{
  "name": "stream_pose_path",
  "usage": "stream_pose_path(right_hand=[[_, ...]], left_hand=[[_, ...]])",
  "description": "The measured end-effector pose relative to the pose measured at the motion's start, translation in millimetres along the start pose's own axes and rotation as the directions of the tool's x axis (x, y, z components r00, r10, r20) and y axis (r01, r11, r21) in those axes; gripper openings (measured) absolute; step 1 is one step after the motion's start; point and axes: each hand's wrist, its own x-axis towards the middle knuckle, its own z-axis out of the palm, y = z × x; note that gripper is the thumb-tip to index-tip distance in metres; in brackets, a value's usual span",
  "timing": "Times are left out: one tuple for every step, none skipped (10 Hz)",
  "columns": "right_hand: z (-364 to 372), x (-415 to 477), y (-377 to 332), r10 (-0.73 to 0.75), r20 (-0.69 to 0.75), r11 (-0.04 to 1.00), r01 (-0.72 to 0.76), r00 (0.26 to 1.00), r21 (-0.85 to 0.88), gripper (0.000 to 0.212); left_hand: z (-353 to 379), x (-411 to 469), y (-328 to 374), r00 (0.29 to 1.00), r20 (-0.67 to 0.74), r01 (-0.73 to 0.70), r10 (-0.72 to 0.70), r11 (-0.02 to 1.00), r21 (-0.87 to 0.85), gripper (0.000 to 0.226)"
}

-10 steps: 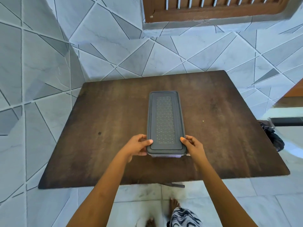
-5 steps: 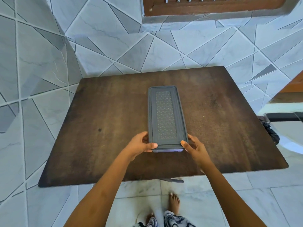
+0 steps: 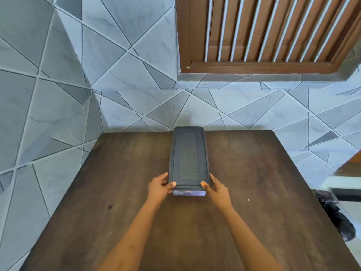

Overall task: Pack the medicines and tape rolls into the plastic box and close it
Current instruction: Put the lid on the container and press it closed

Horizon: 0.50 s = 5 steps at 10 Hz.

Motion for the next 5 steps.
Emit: stream_pose_path(right_hand=[[1.4, 20.2, -1.9, 0.015, 0.011, 1.000, -0.014, 1.000, -0.018, 0.053], [2.6, 35.0, -1.1, 0.007, 0.027, 0.998, -0.006, 1.000, -0.064, 0.052], [1.9, 40.2, -3.0, 0.018, 0.046, 0.995, -0.013, 0.999, -0.101, 0.054], [3.0, 42.4, 0.4, 0.037, 0.054, 0.992, -0.030, 0.998, -0.125, 0.056], [2.0, 42.2, -10.6, 0.039, 0.040, 0.983, -0.031, 0.998, -0.180, 0.059]], left_hand=[[1.0, 15.9, 6.5, 1.000, -0.011, 0.002, -0.002, 1.000, 0.009, 0.058], [2.7, 26.5, 7.7, 0.999, -0.032, 0.008, -0.007, 1.000, 0.015, 0.056], [2.9, 30.8, 10.6, 0.999, -0.044, 0.017, -0.015, 0.999, 0.049, 0.057], [1.3, 30.3, 11.2, 0.999, -0.036, 0.043, -0.040, 0.993, 0.105, 0.056], [0.3, 28.0, 19.6, 0.997, -0.072, 0.018, -0.001, 0.973, 0.230, 0.053]])
